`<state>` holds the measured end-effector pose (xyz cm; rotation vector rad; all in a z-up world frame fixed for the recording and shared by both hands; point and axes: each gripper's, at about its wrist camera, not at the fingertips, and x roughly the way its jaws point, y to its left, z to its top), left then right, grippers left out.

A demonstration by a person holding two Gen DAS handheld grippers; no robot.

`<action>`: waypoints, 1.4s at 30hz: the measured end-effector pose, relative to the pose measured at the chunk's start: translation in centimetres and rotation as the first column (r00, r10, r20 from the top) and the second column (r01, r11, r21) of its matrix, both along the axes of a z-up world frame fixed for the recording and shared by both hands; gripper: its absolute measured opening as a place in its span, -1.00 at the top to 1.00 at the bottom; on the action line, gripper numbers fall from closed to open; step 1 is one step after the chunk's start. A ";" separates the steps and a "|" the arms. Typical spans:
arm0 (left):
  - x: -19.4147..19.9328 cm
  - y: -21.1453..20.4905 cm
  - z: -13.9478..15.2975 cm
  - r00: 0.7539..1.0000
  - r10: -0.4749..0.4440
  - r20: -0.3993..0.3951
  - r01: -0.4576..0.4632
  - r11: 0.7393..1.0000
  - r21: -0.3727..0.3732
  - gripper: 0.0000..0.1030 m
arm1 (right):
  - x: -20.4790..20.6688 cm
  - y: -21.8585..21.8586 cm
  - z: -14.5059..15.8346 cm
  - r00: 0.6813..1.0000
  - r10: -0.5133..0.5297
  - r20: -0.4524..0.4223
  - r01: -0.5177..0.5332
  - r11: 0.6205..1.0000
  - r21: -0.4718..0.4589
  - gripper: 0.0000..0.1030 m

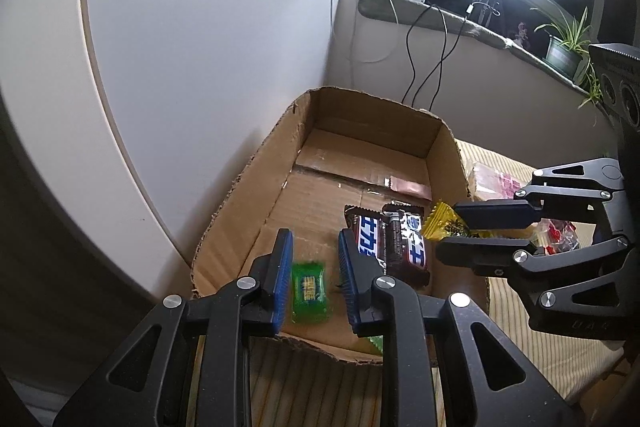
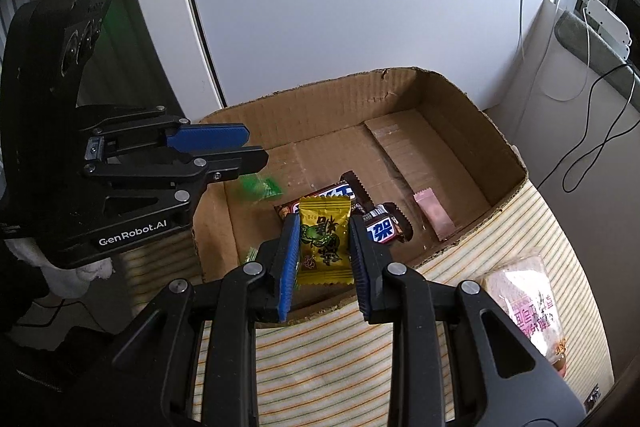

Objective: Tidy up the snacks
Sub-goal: 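Lower both candies into the cardboard box and open both tools, then move both open tools from the box back over the snacks on the bedspread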

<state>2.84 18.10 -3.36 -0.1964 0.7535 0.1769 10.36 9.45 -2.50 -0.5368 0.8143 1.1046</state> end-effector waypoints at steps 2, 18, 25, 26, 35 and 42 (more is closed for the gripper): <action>0.0 -0.1 0.0 1.000 -0.001 -0.001 0.001 1.000 0.002 0.56 | -0.1 -0.1 0.1 1.000 -0.004 0.009 0.004 1.000 0.000 0.26; -0.3 -1.4 1.1 1.000 -0.017 0.018 0.017 1.000 0.004 0.42 | 0.3 -3.3 2.1 0.996 -0.080 0.044 0.078 0.996 0.047 -0.43; 0.0 -3.8 2.1 0.997 -0.066 0.039 0.066 0.998 0.005 0.42 | 1.2 -7.8 3.0 0.985 -0.163 0.057 0.160 0.985 0.057 -0.43; 0.1 -4.2 2.2 0.996 -0.075 0.042 0.075 0.997 0.004 0.42 | 1.4 -8.6 3.1 0.982 -0.178 0.056 0.175 0.983 0.060 -0.43; 0.9 -8.5 2.4 0.986 -0.160 0.049 0.160 0.987 0.000 0.42 | 3.3 -17.1 3.4 0.939 -0.338 0.058 0.335 0.940 0.063 -0.43; 1.8 -12.2 1.8 0.971 -0.237 0.033 0.238 0.971 -0.018 0.42 | 4.7 -23.5 2.5 0.893 -0.447 0.047 0.446 0.894 0.030 -0.43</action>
